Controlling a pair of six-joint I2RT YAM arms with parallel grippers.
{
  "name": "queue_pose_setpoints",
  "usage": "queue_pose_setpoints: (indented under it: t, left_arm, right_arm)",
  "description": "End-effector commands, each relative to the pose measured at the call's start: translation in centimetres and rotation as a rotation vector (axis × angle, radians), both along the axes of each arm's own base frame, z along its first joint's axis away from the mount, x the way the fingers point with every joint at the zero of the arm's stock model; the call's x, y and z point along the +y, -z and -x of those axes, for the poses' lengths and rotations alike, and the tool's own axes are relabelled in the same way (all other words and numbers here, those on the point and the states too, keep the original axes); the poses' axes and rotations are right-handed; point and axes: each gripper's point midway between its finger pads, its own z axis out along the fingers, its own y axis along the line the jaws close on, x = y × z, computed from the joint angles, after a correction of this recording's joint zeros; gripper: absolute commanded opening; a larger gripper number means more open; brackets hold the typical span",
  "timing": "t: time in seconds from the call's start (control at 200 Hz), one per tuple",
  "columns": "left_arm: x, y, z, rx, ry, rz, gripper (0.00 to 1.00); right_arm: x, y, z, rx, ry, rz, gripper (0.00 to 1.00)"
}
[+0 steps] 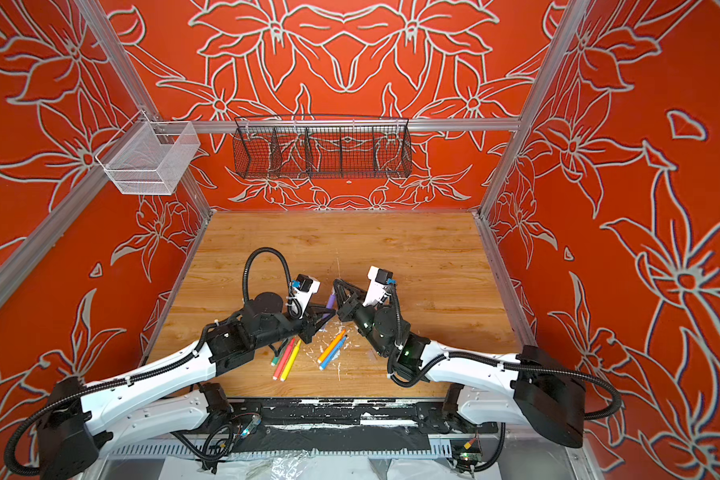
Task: Insert the pens into the pen caps
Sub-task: 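Push the held pink cap down onto the purple marker tip with the right gripper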
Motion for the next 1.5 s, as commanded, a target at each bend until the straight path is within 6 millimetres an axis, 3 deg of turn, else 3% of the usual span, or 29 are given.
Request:
queue_pose_setpoints:
  t: [0.0,0.06,0.17,0.295,0.575,0.801,0.951,1.111,1.496]
  left_arm:
    - [0.4,-1.6,-0.2,-0.025,-0.023,0.047,0.00]
    - [0.5,-1.6,-0.3,-0.021,-0.027,0.051,0.00]
    - [0.6,-1.6,-0.3,-0.022,-0.030,0.056,0.00]
    - [0.8,-1.8,-0.2,-0.027,-0.038,0.062,0.00]
    - [1.0,-2.1,0.1,-0.057,-0.024,0.065,0.00]
    - [0.7,-1.9,0.2,-0.056,-0.006,0.056,0.00]
    - [0.5,-1.9,0.3,-0.052,0.004,0.055,0.00]
    - [0.5,-2.0,0.3,-0.054,0.007,0.056,0.00]
    - [0.4,-1.8,0.4,-0.050,0.015,0.055,0.00]
  right_arm:
    - [1.2,0.8,1.0,0.002,-0.076,-0.027,0.00]
    - [1.9,1.1,1.4,-0.001,-0.089,-0.021,0.02]
    - [3.2,1.3,2.2,-0.011,-0.109,-0.007,0.14]
    - [3.4,1.6,2.8,-0.018,-0.096,-0.016,0.21]
    - [-0.2,2.2,1.9,0.008,0.062,0.021,0.57]
    - [-1.8,0.3,1.0,0.029,0.083,0.115,0.66]
    - [-1.0,-1.7,0.4,-0.002,0.029,0.134,0.70]
    - [-0.4,-1.8,-1.0,0.012,0.029,0.147,0.70]
    - [3.1,-2.4,-2.4,0.011,-0.068,0.215,0.46]
